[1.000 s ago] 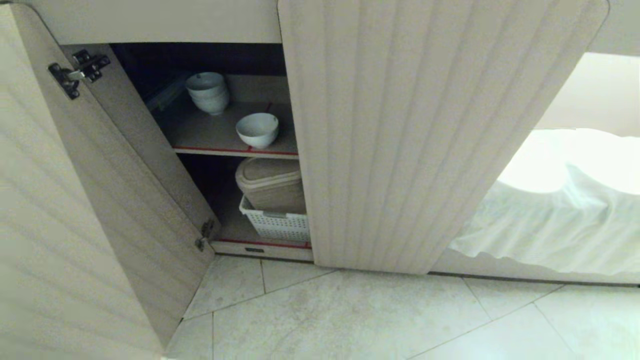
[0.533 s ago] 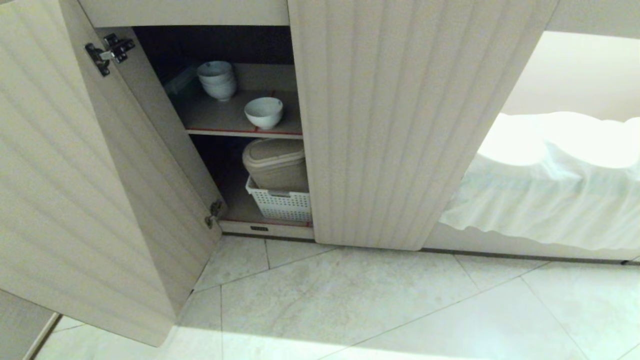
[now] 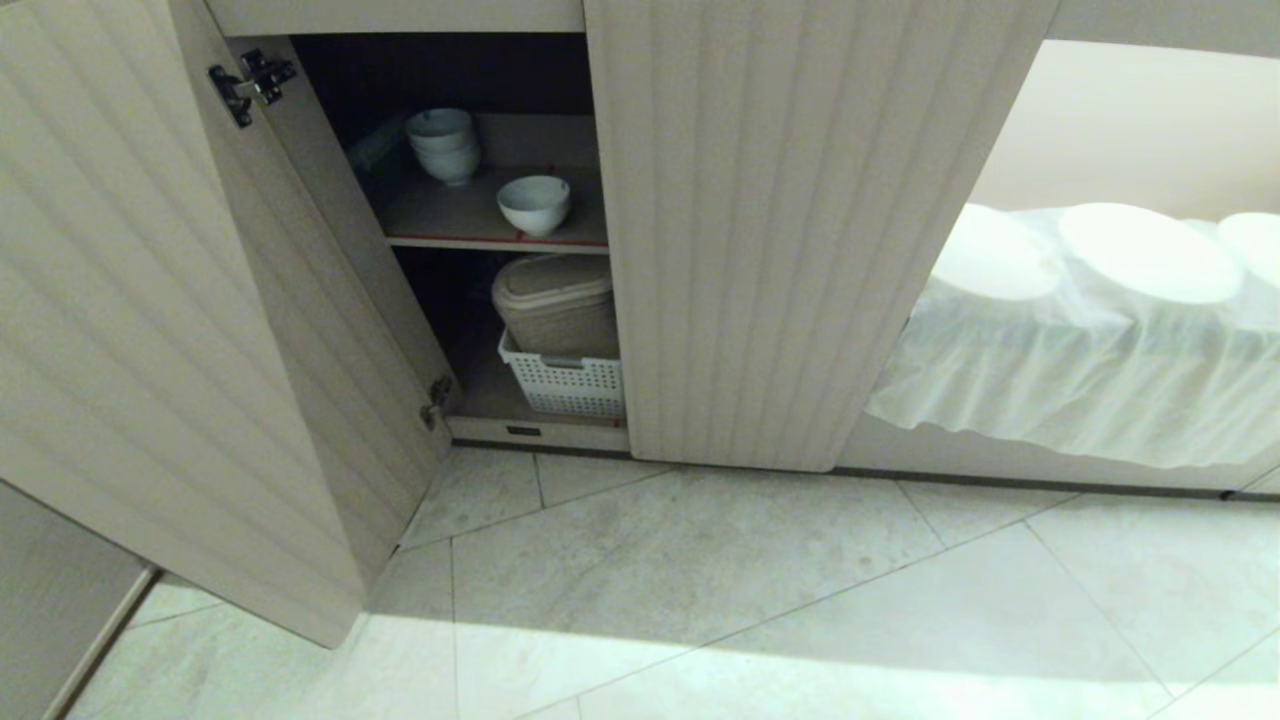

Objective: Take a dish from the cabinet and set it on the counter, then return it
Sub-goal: Close the cabinet door

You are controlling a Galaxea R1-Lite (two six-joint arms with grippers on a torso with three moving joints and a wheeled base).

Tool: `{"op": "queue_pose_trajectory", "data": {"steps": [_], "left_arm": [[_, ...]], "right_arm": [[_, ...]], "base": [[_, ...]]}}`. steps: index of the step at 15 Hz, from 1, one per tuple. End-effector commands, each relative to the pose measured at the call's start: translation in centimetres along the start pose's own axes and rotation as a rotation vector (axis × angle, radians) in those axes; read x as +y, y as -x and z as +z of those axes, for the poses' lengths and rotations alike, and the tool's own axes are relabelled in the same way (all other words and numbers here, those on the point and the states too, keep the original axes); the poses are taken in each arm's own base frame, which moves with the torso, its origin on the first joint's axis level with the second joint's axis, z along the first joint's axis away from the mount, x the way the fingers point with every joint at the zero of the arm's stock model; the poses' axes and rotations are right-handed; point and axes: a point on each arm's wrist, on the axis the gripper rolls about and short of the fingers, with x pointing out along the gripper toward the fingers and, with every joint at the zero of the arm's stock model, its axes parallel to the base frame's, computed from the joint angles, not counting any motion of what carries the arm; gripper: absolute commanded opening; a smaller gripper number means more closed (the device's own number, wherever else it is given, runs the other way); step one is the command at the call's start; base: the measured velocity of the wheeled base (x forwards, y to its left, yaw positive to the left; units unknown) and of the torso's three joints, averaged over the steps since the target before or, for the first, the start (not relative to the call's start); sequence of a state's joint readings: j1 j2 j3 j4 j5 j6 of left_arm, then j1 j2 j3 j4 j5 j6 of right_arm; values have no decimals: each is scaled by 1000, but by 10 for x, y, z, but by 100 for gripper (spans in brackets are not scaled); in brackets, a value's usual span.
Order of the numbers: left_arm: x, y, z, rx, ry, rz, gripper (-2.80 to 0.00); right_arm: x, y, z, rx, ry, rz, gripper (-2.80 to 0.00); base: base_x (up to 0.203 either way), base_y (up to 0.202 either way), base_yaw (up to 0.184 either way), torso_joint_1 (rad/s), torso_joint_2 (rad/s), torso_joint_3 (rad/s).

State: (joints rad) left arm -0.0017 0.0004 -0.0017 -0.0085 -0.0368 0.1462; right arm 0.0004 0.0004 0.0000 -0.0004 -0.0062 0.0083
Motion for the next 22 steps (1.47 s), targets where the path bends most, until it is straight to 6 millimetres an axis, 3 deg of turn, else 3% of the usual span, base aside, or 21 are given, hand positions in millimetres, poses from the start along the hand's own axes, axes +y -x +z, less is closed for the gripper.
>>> {"op": "queue_pose_trajectory", "data": {"steps": [1,22], "left_arm": [[0,0,0,1,-1,0,-280],[0,0,0,-1,-5,-1,-280]], "right_arm": [[0,0,0,-1,1,1,-280],[0,0,0,0,0,1,-280]], "base": [[0,0,0,0,0,0],[0,0,0,0,0,0]]}}
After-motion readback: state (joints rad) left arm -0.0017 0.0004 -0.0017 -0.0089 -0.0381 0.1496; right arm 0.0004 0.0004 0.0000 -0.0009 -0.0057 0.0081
